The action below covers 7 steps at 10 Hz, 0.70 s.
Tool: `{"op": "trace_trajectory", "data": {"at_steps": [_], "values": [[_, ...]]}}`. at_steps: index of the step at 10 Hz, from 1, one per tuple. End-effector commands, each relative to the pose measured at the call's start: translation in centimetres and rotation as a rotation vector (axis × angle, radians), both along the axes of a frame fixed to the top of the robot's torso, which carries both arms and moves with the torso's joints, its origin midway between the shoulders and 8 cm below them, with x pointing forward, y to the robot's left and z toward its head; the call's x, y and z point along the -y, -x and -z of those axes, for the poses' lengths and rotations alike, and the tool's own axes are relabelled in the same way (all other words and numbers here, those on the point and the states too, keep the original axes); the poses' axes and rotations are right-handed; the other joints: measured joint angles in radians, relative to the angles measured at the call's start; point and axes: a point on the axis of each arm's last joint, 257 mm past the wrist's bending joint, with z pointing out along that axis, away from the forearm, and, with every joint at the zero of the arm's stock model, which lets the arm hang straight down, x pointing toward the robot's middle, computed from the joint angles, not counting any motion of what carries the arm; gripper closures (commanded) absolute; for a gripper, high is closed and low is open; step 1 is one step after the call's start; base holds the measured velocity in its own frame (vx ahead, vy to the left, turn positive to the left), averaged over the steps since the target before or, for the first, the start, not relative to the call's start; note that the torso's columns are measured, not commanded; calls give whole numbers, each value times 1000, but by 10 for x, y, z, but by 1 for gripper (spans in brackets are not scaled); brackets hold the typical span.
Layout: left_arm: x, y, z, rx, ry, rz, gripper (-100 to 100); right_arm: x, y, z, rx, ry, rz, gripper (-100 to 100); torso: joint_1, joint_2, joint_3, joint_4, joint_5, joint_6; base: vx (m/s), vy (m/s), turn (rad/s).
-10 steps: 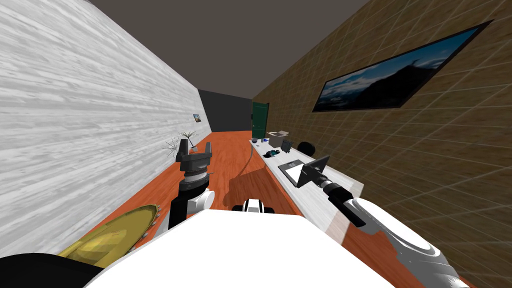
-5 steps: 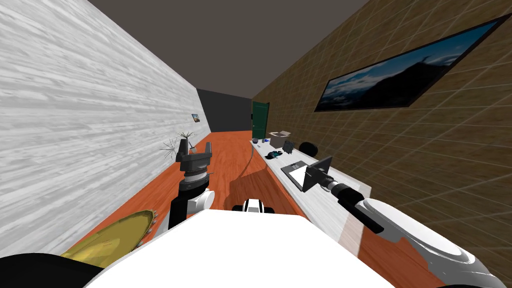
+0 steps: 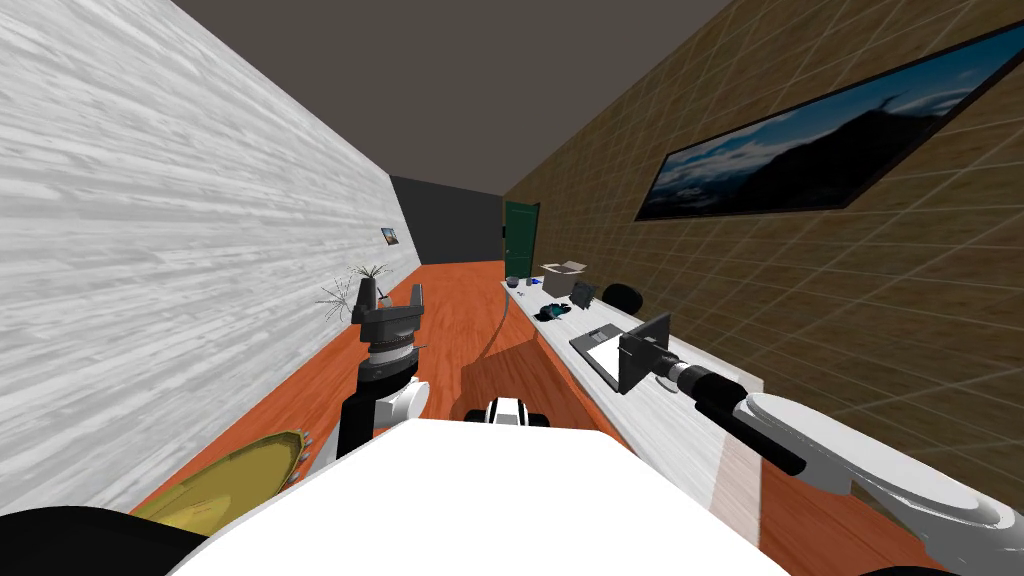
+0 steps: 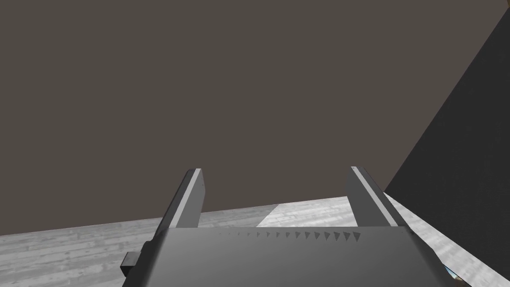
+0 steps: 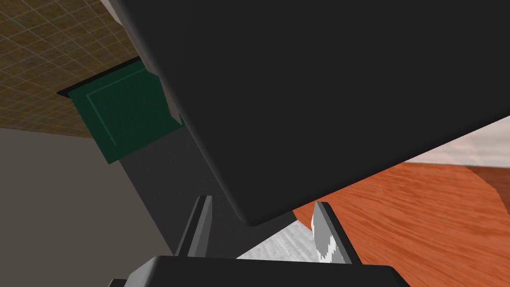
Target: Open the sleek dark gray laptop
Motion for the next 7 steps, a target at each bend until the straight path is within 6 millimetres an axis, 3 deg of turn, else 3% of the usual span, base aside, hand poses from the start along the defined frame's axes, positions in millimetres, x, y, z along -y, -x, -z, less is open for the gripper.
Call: {"op": "trace_trajectory", "data": {"at_steps": [1, 3, 7], "values": [[0, 0, 0, 0, 0, 0, 0, 2, 1, 0, -15, 6, -3, 100, 0, 1, 1, 1, 1, 0, 26, 30, 3], [0, 0, 0, 0, 0, 0, 0, 12, 13, 12, -86, 45, -19, 100, -2, 3, 1, 3, 3, 3, 100, 73, -50], [0, 0, 0, 0, 0, 0, 0, 29, 36, 33, -228, 118, -51, 100, -2, -3, -2, -1, -1, -1, 179, 106, -93]]}}
